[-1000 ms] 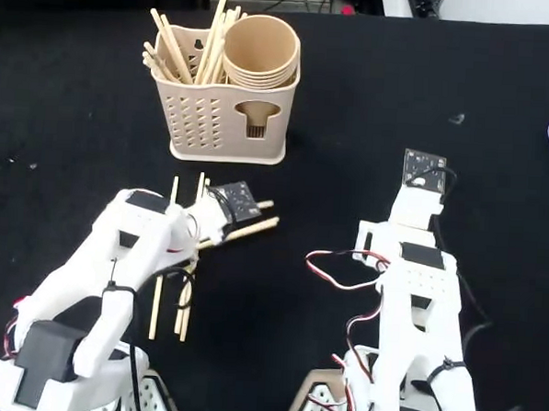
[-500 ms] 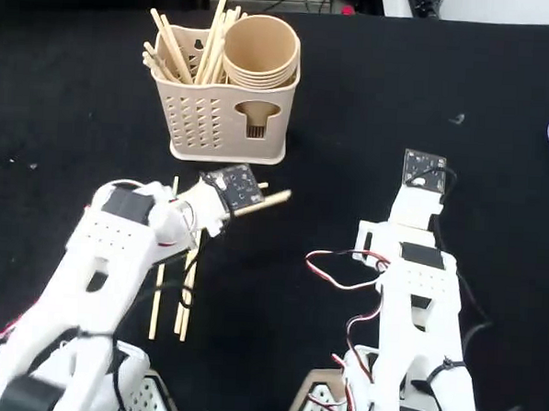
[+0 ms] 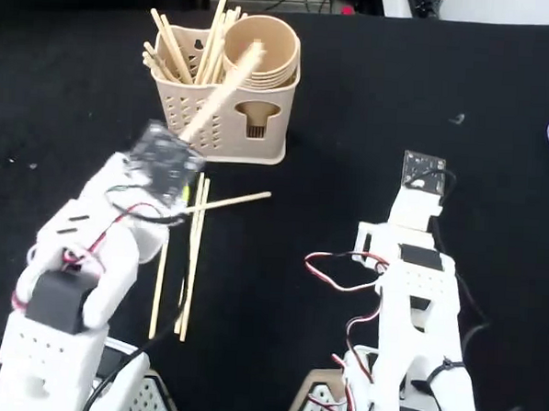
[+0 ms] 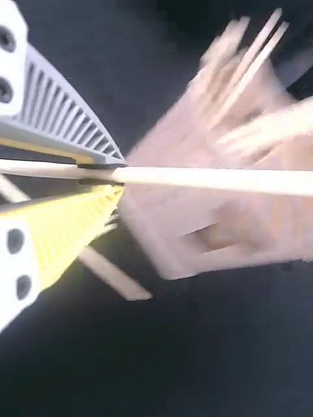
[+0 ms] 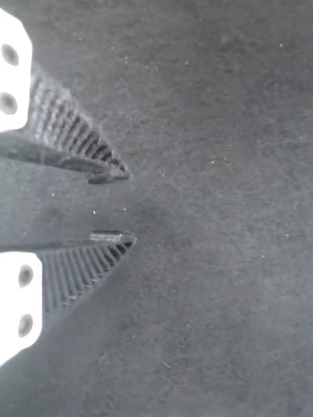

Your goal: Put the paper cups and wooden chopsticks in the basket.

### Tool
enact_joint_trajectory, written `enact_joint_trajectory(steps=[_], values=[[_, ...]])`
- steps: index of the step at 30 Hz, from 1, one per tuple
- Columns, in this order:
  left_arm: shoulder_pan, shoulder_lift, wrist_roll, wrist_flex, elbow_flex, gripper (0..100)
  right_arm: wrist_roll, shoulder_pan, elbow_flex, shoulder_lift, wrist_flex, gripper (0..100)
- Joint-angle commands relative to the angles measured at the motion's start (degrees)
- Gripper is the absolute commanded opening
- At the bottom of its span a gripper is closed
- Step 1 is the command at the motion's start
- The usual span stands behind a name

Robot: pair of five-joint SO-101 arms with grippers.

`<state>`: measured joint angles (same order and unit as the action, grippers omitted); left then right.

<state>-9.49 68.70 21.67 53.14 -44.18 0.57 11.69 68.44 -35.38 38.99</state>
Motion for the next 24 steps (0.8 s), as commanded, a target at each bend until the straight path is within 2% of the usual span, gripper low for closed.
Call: enact_joint_trajectory(steps=[1, 4, 8, 11, 17, 24], values=[[0.04, 1.14, -7.82, -14.51, 4.0, 3, 0.0, 0.62, 0.48, -1.27, -2.64, 12.8], [0.31, -1.32, -12.48, -24.97, 4.26, 3, 0.0, 0.62, 1.19, -1.27, -4.04, 12.8], [4.53, -7.38, -18.55, -37.71, 4.44, 3, 0.0, 0.62, 1.27, -1.27, -4.4, 12.8], [8.57, -14.24, -25.41, -43.34, 6.73, 3, 0.0, 0.62, 1.27, -1.27, -4.4, 12.8], [13.23, -27.43, -42.37, -44.92, 18.24, 3, -0.09, 0.53, 1.8, -1.27, -5.54, 12.8], [8.92, -38.42, -44.22, -44.92, 23.69, 3, -0.09, 0.53, 1.8, -1.27, -5.54, 12.8]])
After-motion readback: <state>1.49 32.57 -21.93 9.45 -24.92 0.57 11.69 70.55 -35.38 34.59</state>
